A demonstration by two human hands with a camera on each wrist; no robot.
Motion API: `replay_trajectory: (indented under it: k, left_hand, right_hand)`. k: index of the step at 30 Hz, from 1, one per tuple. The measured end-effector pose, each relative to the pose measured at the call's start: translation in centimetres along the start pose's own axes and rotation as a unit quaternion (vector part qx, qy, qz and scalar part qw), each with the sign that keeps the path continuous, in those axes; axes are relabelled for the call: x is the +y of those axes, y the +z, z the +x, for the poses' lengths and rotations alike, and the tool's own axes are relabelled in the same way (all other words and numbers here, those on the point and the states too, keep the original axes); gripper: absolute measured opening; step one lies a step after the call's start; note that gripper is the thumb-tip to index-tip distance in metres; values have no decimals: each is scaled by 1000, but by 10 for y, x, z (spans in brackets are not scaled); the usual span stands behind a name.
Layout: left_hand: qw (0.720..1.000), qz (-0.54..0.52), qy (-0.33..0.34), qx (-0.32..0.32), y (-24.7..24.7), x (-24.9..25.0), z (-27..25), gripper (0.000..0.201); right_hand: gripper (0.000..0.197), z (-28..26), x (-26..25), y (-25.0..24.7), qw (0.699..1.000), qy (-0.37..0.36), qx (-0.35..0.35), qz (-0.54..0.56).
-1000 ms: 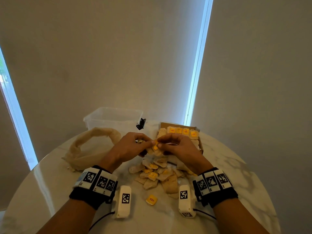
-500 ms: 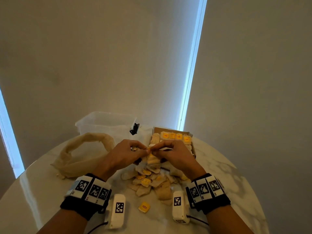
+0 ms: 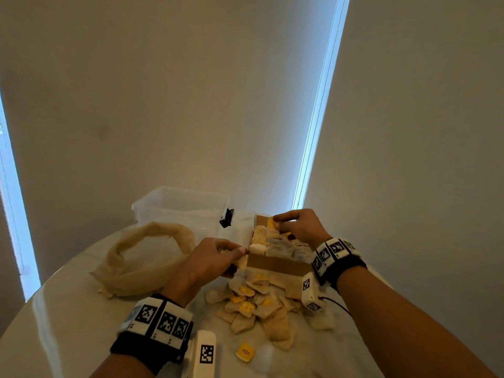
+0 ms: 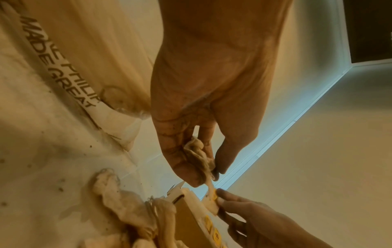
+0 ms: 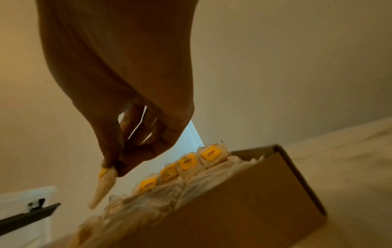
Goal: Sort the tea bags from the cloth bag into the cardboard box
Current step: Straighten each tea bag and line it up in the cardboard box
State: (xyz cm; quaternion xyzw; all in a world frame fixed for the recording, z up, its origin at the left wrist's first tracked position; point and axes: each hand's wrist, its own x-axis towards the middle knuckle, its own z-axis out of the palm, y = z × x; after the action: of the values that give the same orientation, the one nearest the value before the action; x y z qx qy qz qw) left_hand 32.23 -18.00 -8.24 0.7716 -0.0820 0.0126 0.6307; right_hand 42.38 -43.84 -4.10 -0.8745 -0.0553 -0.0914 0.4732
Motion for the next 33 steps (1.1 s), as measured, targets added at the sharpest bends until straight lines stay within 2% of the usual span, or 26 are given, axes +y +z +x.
replay_trajectory:
  k: [3,6,14,18,21,23,25,29,30,33]
  left_hand:
    - [1000,-2,0,2,0,1,-1,17]
    - [1000,-8,-1,1,-2,0,-2,19]
    - [1000,-1,-3,0,-4,1,-2,20]
    - [1000,-6,-6,5,-3,6,-5,25]
    - [999,-31,-19,8,0,12,-10,38]
    - [998,-61,-33,13,1,16,-10,46]
    - [995,-86,-47,16,2,19,-11,53]
    - [992,-111,-64,2,6,27,-12,58]
    - [991,-114,-66,-4,7,28,-13,55]
    - [992,-112,-49,-30,11,27,-16,39]
  right_hand:
    - [29,12,6,4,998,40,-46,-28]
    - [32,15,8,7,996,53,-44,-49]
    - [37,14,7,16,995,27,-28,-92]
    - [30,11,6,10,995,-4,26,-92]
    - [26,-1,2,-3,994,-45,89,-55]
    - [24,-22,-10,-5,992,-62,106,0]
    - [24,-52,-26,0,995,-68,57,49]
    - [35,-105,-44,18,990,-20,-124,67]
    - [37,-110,-44,23,986,-6,-141,86]
    - [37,-113,-37,30,982,6,-126,140]
